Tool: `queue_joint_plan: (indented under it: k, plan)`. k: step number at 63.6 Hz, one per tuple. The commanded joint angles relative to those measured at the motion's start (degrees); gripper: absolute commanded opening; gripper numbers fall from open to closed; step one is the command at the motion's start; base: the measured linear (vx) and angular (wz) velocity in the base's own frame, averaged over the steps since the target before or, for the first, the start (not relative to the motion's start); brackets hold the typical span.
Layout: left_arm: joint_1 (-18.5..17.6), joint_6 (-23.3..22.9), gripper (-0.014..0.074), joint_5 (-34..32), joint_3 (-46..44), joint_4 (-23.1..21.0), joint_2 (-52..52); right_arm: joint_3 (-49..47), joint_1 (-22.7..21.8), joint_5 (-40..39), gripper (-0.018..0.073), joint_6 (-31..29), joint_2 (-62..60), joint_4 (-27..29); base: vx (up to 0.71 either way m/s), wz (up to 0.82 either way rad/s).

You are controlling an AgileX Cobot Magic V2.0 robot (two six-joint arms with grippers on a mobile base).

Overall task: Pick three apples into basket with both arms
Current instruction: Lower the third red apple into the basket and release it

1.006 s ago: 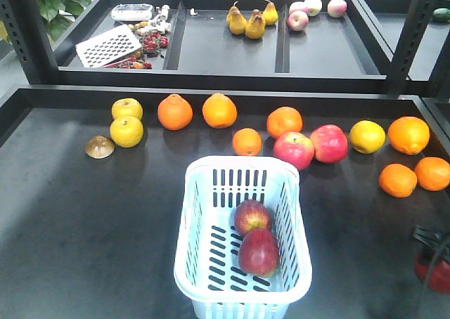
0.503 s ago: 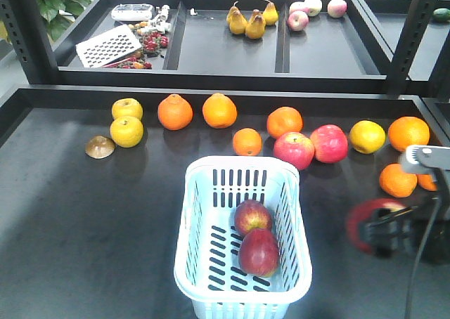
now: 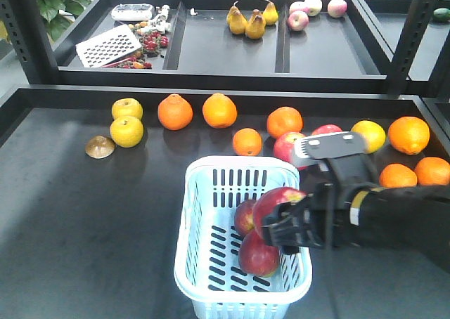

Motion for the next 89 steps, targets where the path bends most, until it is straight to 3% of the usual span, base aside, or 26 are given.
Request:
queue_joint_plan:
  k: [1, 9, 25, 35, 50, 78, 89]
  plan:
    - [0.14, -0.42, 0.059, -3.2, -1.4, 0.39, 0.1, -3.42, 0.03, -3.96, 0.0317, -0.6, 2.25, -1.01, 0.0, 0.0]
    - [0.14, -0.42, 0.059, -3.2, -1.4, 0.39, 0.1, -4.57, 0.03, -4.24, 0.0378, -2.6, 5.18, -1.01, 0.0, 0.0]
    - [0.14, -0.42, 0.059, -3.2, -1.4, 0.39, 0.1, -4.57, 0.03, -3.9, 0.0618, -4.57, 6.49, -1.01, 0.0, 0.0]
    - [0.14, -0.42, 0.059, -3.2, -1.4, 0.39, 0.1, -4.57, 0.03, -3.9, 0.0705, -4.59, 6.49, -1.01, 0.0, 0.0]
    - [0.14, -0.42, 0.059, -3.2, -1.4, 0.39, 0.1, -4.57, 0.03, -3.46, 0.07, -4.7, 6.43, -1.01, 0.0, 0.0]
    - [0.14, -0.42, 0.059, -3.2, -1.4, 0.39, 0.1, -4.57, -0.11, 4.22, 0.0669, -2.9, -0.17, -1.49, 0.0, 0.0]
    - [0.14, -0.42, 0.059, -3.2, -1.4, 0.39, 0.1, -4.57, -5.16, 9.77, 0.0663, -2.51, -5.17, -1.01, 0.0, 0.0]
